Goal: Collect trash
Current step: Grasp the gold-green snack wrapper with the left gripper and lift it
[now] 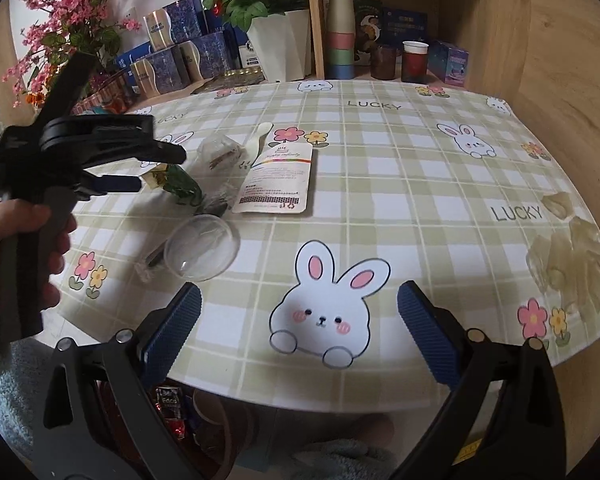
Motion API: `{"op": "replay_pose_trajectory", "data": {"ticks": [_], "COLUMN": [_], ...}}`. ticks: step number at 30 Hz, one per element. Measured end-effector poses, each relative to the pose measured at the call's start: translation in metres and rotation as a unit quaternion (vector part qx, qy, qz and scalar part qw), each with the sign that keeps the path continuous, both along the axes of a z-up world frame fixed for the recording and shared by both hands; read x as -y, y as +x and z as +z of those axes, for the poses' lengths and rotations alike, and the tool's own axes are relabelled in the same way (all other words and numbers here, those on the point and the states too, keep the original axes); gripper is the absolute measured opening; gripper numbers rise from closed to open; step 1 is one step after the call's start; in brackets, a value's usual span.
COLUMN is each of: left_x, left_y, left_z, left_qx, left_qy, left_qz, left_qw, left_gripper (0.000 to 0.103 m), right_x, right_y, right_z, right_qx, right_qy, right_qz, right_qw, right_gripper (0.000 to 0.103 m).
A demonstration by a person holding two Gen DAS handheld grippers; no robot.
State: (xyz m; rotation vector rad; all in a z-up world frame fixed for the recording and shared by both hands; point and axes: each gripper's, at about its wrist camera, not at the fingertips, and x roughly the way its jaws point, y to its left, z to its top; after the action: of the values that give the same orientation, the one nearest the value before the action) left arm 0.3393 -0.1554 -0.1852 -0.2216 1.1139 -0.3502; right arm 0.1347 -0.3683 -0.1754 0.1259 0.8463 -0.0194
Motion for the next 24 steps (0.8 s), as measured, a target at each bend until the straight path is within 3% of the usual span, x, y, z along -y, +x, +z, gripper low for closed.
{"op": "replay_pose_trajectory", "data": {"ticks": [2, 6, 8, 9, 14, 17, 24], "left_x": [0.003, -0.001, -0.004, -0.007, -0.026, -0.041, -0.077], "left_y": [0.008, 0.008, 0.005, 0.003, -0.010, -0.017, -0.037], "left_z": [-0.007, -0.009, -0.009, -0.009, -0.005, 0.003, 0.027], "left_qx": [-0.006, 0.003, 0.001, 0.001, 0.017, 0.033, 0.064], "left_qy": [0.017, 0.027, 0.016, 0.010, 0.021, 0.021, 0.003], "left_qz": [0.003, -0.011, -0.024, -0.033, -0.054, -0.053, -0.032], "left_qw": [0.9998, 0.9996, 0.9996, 0.9994, 0.9982, 0.9978, 0.9975], "left_gripper": [0.056, 0.052, 0.016, 0.014, 0.012, 0.011, 0.010], "right_x": [0.001, 0.002, 0.002, 0.002, -0.001, -0.005, -0.012], "right_y": [0.007, 0.018, 0.023, 0.027, 0.049, 0.071, 0.125], "right_z": [-0.001, -0.001, -0.001, -0.001, 0.001, -0.001, -0.014], "right_qx": [-0.001, 0.000, 0.000, 0.000, 0.003, 0.000, -0.025], "right_qy": [-0.001, -0.005, -0.003, -0.004, 0.003, 0.007, 0.028], "right_qz": [0.003, 0.009, 0.016, 0.021, 0.044, 0.056, 0.046], "right_qw": [1.000, 1.000, 1.000, 1.000, 0.999, 0.998, 0.998], "right_gripper": [0.097, 0.097, 0.097, 0.097, 0.095, 0.090, 0.090]}}
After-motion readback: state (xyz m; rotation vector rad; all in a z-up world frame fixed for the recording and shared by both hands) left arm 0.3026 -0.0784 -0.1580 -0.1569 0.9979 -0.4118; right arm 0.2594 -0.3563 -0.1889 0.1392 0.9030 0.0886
